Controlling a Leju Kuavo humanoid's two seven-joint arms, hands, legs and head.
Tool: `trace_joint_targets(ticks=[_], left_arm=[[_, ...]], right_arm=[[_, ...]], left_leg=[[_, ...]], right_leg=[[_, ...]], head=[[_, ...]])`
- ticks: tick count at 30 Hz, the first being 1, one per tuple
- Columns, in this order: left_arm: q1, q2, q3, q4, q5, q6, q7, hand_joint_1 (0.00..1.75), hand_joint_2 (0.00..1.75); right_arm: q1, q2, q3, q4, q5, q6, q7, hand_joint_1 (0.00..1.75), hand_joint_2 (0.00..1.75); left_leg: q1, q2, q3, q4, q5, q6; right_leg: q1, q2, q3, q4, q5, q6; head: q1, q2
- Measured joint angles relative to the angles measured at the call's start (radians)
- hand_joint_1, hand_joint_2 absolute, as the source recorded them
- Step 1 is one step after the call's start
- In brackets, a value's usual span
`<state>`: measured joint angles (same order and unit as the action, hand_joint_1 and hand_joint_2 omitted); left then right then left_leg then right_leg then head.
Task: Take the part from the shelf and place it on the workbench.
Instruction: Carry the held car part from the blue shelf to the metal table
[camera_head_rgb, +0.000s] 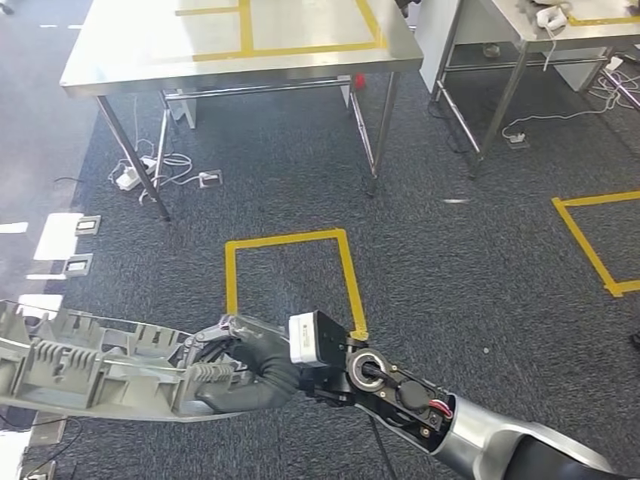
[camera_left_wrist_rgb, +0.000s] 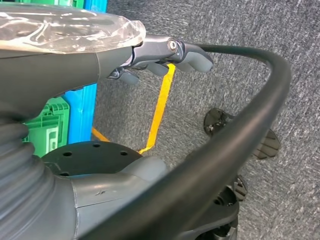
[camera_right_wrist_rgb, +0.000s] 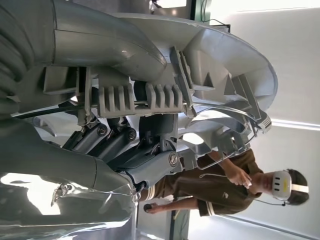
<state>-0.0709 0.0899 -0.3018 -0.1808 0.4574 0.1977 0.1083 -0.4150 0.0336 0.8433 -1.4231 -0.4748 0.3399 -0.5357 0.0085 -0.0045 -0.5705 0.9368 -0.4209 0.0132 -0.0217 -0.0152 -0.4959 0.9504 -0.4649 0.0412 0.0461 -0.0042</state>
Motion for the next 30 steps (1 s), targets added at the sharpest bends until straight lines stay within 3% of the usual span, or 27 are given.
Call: trace_joint_targets(ticks=[2,5,6,7,8,10,11,13,15,16,17,19,21,22,23,25,26,28,30], left_arm=[[0.0,0.0,0.0,0.0,0.0,-0.005,0.0,0.0,1.75],[0.0,-0.001,0.0,0.0,0.0,-0.009,0.0,0.0,1.75],[0.0,-0.001,0.0,0.0,0.0,-0.01,0.0,0.0,1.75],[0.001,-0.002,0.0,0.0,0.0,-0.01,0.0,0.0,1.75],[0.003,-0.003,0.0,0.0,0.0,-0.01,0.0,0.0,1.75],[0.004,-0.004,0.0,0.0,0.0,-0.01,0.0,0.0,1.75],[0.003,-0.004,0.0,0.0,0.0,-0.01,0.0,0.0,1.75],[0.001,-0.002,0.0,0.0,0.0,-0.01,0.0,0.0,1.75],[0.0,-0.001,0.0,0.0,-0.001,-0.011,0.0,0.0,1.75],[0.001,-0.001,0.0,0.0,-0.002,-0.012,0.0,0.0,1.75],[0.0,-0.001,0.0,0.0,-0.003,-0.013,0.0,0.0,1.75],[-0.003,-0.002,0.0,0.0,-0.005,-0.016,0.0,0.0,1.75],[-0.003,-0.001,-0.001,0.0,-0.007,-0.018,-0.001,0.0,1.75],[-0.001,-0.001,-0.001,0.0,-0.007,-0.018,-0.001,0.0,1.75],[0.001,-0.001,-0.001,0.0,-0.008,-0.018,-0.001,0.0,1.75],[0.003,0.0,-0.001,0.0,-0.008,-0.019,-0.002,0.0,1.75],[0.003,0.003,-0.001,0.0,-0.008,-0.019,-0.003,0.0,1.75],[0.001,0.008,-0.002,0.0,-0.008,-0.019,-0.004,0.0,1.75],[0.001,0.009,-0.003,0.0,-0.008,-0.019,-0.004,0.0,1.75]], right_arm=[[-0.003,0.001,0.0,0.001,0.0,0.0,0.0,1.75,1.75],[-0.003,0.002,0.0,0.003,0.0,0.0,-0.001,1.75,1.75],[-0.002,0.002,0.0,0.004,0.0,0.0,-0.001,1.75,1.75],[0.0,0.002,0.0,0.005,0.0,0.0,-0.001,1.75,1.75],[0.0,0.002,0.0,0.006,0.0,0.0,-0.001,1.75,1.75],[0.001,0.002,0.0,0.008,0.0,0.0,-0.001,1.75,1.75],[0.0,0.002,0.0,0.009,0.0,0.0,-0.001,1.75,1.75],[0.001,0.002,0.0,0.012,0.0,0.0,-0.002,1.75,1.75],[0.002,0.003,0.0,0.012,0.0,-0.001,-0.002,1.75,1.75],[0.002,0.003,0.0,0.012,0.0,-0.001,-0.001,1.75,1.75],[0.0,0.004,-0.001,0.012,0.0,-0.002,-0.001,1.75,1.75],[-0.001,0.004,-0.002,0.012,0.0,-0.004,-0.001,1.75,1.75],[0.0,0.004,-0.001,0.012,-0.002,-0.004,-0.001,1.75,1.75],[0.001,0.004,-0.001,0.012,-0.003,-0.005,-0.001,1.75,1.75],[0.001,0.004,-0.001,0.012,-0.004,-0.005,0.0,1.75,1.75],[0.001,0.004,-0.001,0.012,-0.005,-0.006,0.001,1.75,1.75],[0.001,0.004,-0.001,0.012,-0.006,-0.006,0.001,1.75,1.75],[0.001,0.005,-0.002,0.012,-0.006,-0.006,0.002,1.75,1.75],[0.002,0.005,-0.001,0.012,-0.007,-0.006,0.002,1.75,1.75]], left_leg=[[0.006,-0.001,0.02,-0.014,0.0,0.009],[0.01,-0.003,0.033,-0.019,-0.003,0.013],[0.01,-0.004,0.035,-0.018,-0.005,0.011],[0.011,-0.006,0.039,-0.017,-0.008,0.008],[0.013,-0.008,0.044,-0.016,-0.013,0.003],[0.02,-0.014,0.059,-0.013,-0.025,-0.011],[0.022,-0.016,0.063,-0.008,-0.031,-0.019],[0.021,-0.019,0.059,0.002,-0.04,-0.035],[0.02,-0.019,0.056,0.009,-0.045,-0.048],[0.021,-0.016,0.054,0.019,-0.049,-0.053],[0.022,-0.012,0.042,0.044,-0.055,-0.056],[0.021,-0.003,-0.024,0.155,-0.085,-0.058],[0.017,-0.001,-0.117,0.283,-0.121,-0.055],[0.015,-0.001,-0.148,0.311,-0.12,-0.051],[0.01,-0.001,-0.161,0.302,-0.099,-0.042],[-0.007,-0.001,-0.135,0.185,-0.009,-0.015],[-0.016,0.001,-0.116,0.125,0.022,0.0],[-0.03,0.004,-0.089,0.05,0.043,0.019],[-0.032,0.004,-0.07,0.026,0.037,0.023]], right_leg=[[0.0,0.003,-0.012,0.038,-0.02,0.005],[-0.001,0.01,-0.101,0.216,-0.11,0.007],[-0.003,0.011,-0.132,0.268,-0.126,0.01],[-0.004,0.011,-0.149,0.287,-0.123,0.013],[-0.007,0.011,-0.146,0.265,-0.098,0.016],[-0.013,0.014,-0.099,0.142,-0.016,0.022],[-0.013,0.017,-0.079,0.08,0.002,0.023],[-0.01,0.022,-0.062,0.032,0.004,0.007],[-0.007,0.022,-0.059,0.037,0.002,-0.018],[-0.007,0.023,-0.056,0.037,0.001,-0.025],[-0.007,0.023,-0.05,0.037,-0.001,-0.03],[-0.003,0.021,-0.038,0.034,-0.008,-0.04],[0.005,0.02,-0.028,0.034,-0.019,-0.049],[0.01,0.021,-0.021,0.034,-0.026,-0.053],[0.015,0.022,-0.012,0.033,-0.034,-0.056],[0.024,0.023,0.01,0.031,-0.05,-0.06],[0.027,0.024,0.02,0.029,-0.057,-0.06],[0.026,0.022,0.03,0.022,-0.068,-0.055],[0.024,0.02,0.042,0.018,-0.068,-0.045]], head=[[0.002,0.0],[0.01,0.0],[0.012,0.0],[0.012,0.0],[0.013,0.0],[0.015,0.0],[0.017,0.0],[0.019,0.0],[0.015,0.0],[0.01,0.0],[0.005,0.0],[-0.004,0.0],[-0.007,0.0],[-0.007,0.0],[-0.008,0.0],[-0.008,0.0],[-0.007,0.0],[-0.006,0.0],[-0.009,0.0]])
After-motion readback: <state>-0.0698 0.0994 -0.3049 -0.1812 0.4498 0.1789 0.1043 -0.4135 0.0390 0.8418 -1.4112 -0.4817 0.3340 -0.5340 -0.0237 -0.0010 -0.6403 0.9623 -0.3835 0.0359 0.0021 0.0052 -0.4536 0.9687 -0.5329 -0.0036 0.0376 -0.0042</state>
